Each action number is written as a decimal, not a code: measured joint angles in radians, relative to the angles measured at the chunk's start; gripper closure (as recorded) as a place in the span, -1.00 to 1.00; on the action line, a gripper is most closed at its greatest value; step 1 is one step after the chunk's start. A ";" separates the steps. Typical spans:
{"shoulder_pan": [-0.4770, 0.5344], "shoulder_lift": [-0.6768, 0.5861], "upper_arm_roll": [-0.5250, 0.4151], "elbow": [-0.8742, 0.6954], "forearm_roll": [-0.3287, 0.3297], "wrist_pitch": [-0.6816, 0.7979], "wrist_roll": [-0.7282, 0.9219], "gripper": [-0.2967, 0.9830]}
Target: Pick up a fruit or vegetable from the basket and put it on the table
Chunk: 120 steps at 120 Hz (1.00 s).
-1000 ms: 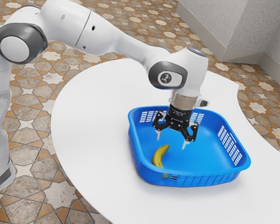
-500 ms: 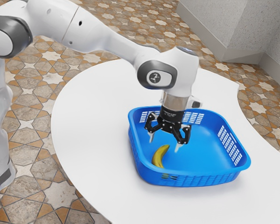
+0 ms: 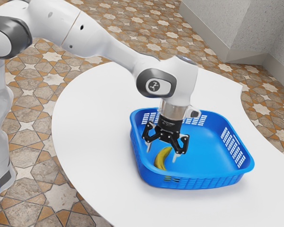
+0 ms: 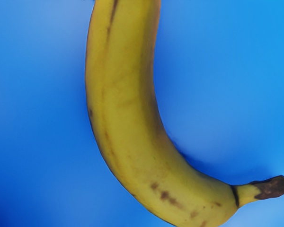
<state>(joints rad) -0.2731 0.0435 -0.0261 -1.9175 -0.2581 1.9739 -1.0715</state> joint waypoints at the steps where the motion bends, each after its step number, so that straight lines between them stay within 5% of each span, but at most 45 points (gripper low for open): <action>1: 0.000 0.000 0.000 0.000 0.000 0.000 0.000 -0.54; 120: 0.042 0.072 0.009 -0.002 -0.046 0.042 -0.165 -0.54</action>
<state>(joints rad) -0.2315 0.1152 -0.0169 -1.9192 -0.3039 2.0158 -1.2364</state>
